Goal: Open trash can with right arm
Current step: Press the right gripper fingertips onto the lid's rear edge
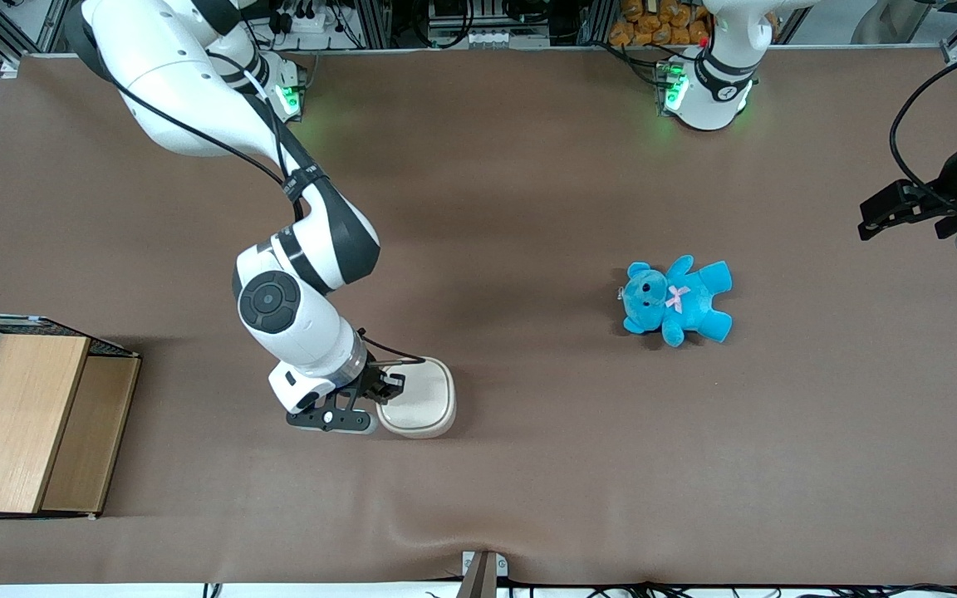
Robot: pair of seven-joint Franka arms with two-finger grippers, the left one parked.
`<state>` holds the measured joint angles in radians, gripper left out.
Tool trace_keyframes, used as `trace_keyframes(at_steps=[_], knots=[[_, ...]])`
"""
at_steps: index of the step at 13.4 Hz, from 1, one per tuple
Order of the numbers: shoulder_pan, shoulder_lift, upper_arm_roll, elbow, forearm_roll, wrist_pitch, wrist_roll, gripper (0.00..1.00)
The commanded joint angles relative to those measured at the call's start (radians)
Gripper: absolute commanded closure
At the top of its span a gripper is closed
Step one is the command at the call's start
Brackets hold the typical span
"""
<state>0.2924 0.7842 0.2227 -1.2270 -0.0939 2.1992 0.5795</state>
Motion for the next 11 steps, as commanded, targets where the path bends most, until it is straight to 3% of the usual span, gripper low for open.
trace_keyframes(at_steps=[1, 11], knots=[[0.004, 0.007, 0.006, 0.006, -0.032, 0.011, 0.030, 1.00], [0.010, 0.027, 0.006, 0.001, -0.047, 0.042, 0.031, 1.00]])
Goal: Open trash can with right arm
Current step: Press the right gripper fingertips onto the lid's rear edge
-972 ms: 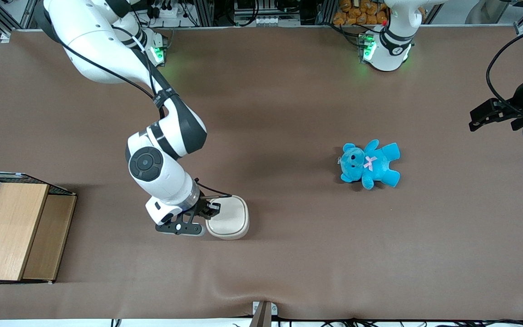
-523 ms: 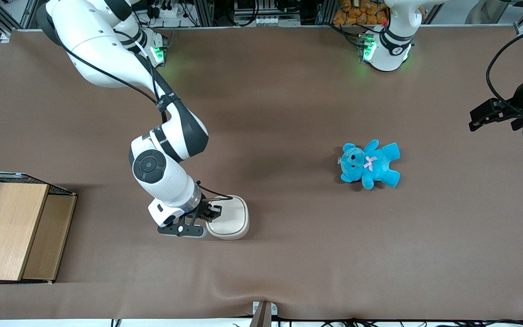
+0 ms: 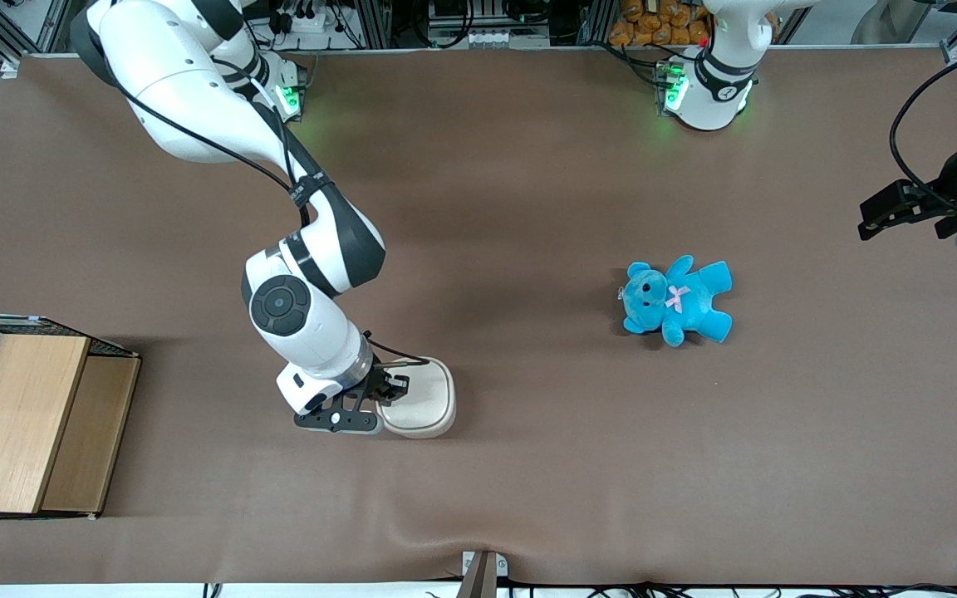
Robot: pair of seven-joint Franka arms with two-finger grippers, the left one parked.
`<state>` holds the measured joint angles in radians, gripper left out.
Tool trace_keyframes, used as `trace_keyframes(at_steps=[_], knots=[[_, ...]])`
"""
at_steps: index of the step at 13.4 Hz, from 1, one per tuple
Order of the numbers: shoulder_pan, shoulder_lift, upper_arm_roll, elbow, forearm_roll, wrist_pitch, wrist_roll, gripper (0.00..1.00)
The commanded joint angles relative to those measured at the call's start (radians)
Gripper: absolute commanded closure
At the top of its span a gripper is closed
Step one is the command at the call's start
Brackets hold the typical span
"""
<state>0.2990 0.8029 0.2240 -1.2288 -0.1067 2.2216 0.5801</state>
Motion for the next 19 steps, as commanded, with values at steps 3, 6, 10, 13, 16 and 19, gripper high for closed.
trace_keyframes(at_steps=[3, 6, 10, 13, 16, 19], knots=[[0.003, 0.010, 0.005, -0.014, -0.048, 0.036, 0.030, 1.00], [0.002, 0.010, 0.005, -0.017, -0.047, 0.038, 0.030, 1.00], [0.005, 0.016, 0.003, -0.021, -0.103, 0.062, 0.063, 1.00], [0.003, 0.016, 0.005, -0.029, -0.100, 0.063, 0.073, 1.00], [-0.001, 0.009, 0.006, -0.017, -0.096, 0.040, 0.106, 1.00], [-0.004, 0.009, 0.026, 0.031, -0.087, -0.038, 0.107, 1.00]])
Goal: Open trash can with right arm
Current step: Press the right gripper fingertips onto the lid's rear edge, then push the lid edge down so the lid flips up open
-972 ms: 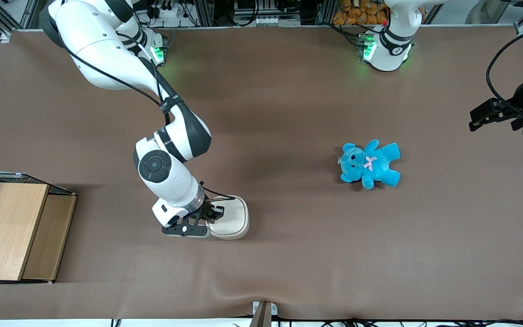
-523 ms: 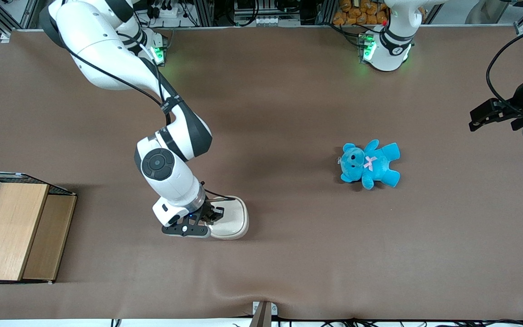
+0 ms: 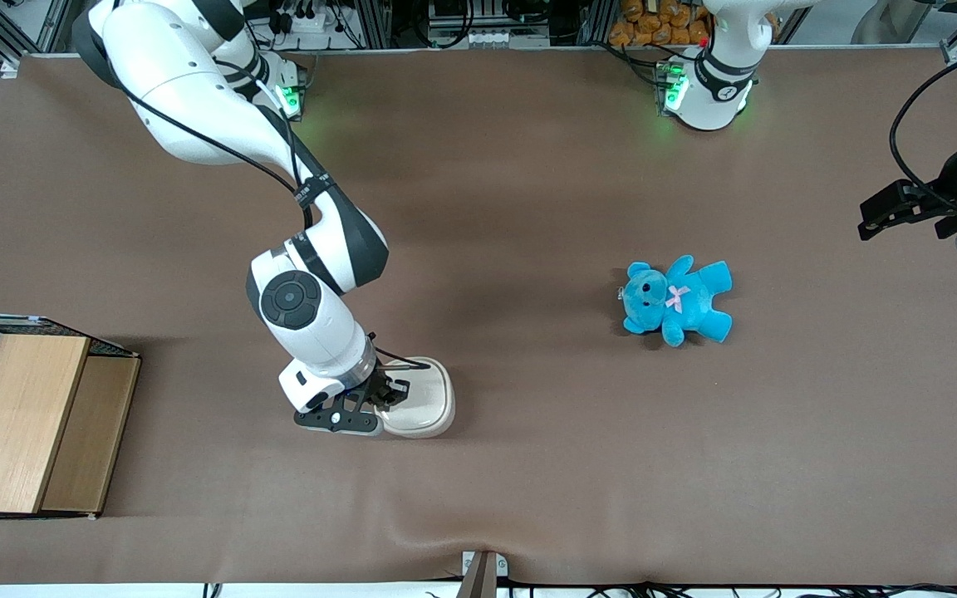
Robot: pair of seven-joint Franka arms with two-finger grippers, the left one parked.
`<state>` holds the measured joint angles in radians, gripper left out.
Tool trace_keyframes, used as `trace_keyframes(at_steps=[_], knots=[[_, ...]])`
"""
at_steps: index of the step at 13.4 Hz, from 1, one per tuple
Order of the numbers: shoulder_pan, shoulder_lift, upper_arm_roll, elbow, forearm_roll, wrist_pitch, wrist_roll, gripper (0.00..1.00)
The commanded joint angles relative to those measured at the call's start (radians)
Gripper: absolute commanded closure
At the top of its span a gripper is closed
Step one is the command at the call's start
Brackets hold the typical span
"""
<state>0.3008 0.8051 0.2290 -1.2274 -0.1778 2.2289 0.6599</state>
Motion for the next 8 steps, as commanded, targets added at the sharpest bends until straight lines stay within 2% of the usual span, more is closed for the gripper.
trace_keyframes(at_steps=[1, 8], knots=[[-0.012, 0.006, 0.039, 0.051, -0.014, -0.078, 0.027, 1.00], [-0.011, 0.006, 0.092, 0.134, 0.037, -0.127, 0.121, 1.00]])
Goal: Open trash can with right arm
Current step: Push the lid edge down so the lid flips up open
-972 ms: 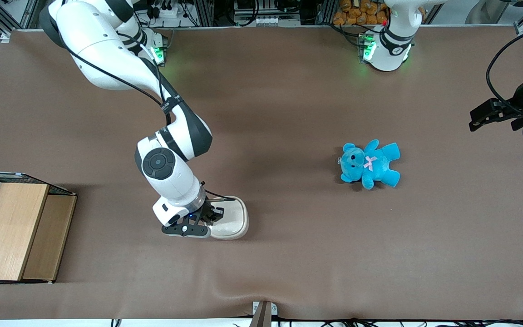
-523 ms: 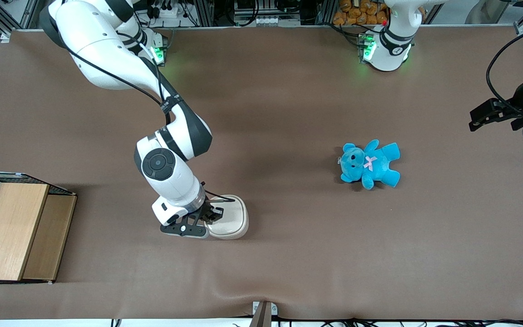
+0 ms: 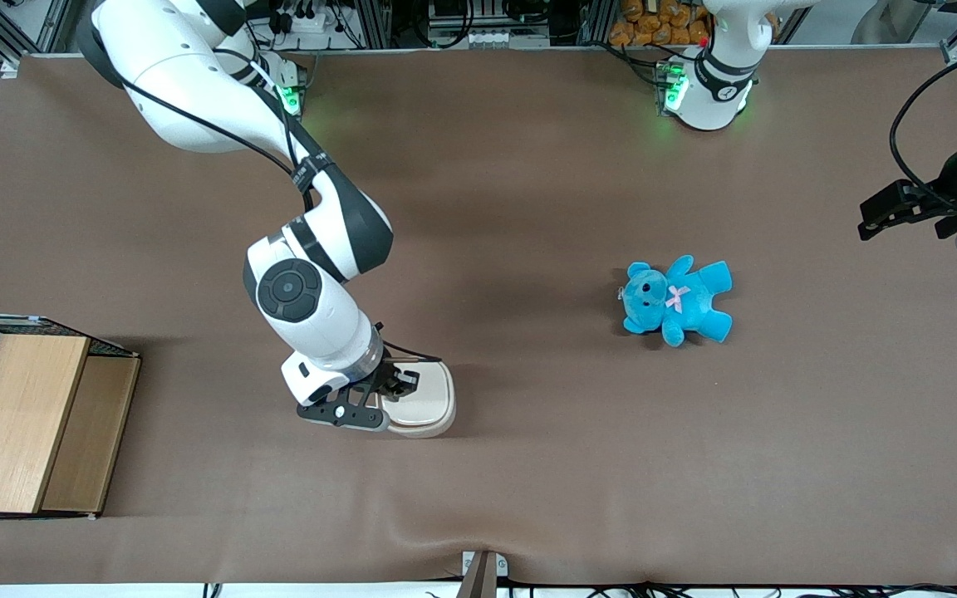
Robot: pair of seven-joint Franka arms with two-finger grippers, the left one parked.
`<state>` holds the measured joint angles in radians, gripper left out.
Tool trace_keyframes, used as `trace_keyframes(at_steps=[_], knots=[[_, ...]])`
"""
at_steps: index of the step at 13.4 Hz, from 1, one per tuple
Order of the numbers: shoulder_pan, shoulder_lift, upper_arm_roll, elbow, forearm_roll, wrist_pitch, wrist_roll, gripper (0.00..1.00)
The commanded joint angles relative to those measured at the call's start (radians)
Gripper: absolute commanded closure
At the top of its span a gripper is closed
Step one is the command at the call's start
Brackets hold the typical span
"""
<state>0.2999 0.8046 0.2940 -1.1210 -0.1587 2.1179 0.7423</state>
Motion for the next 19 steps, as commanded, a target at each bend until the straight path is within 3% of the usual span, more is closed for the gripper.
trace_keyframes(at_steps=[1, 10, 11, 12, 14, 15, 16, 19], knots=[[-0.008, 0.007, 0.037, 0.027, 0.018, -0.015, 0.049, 1.00], [-0.048, -0.013, 0.200, 0.061, 0.021, -0.047, 0.203, 1.00], [-0.064, -0.022, 0.208, 0.061, 0.024, -0.070, 0.203, 0.80], [-0.088, -0.028, 0.229, 0.061, 0.027, -0.096, 0.201, 0.66], [-0.161, -0.034, 0.308, 0.059, 0.025, -0.162, 0.203, 0.62], [-0.195, -0.056, 0.344, 0.059, 0.021, -0.208, 0.200, 0.35], [-0.209, -0.092, 0.350, 0.055, 0.012, -0.229, 0.174, 0.00], [-0.243, -0.140, 0.349, 0.053, 0.014, -0.310, 0.149, 0.00]])
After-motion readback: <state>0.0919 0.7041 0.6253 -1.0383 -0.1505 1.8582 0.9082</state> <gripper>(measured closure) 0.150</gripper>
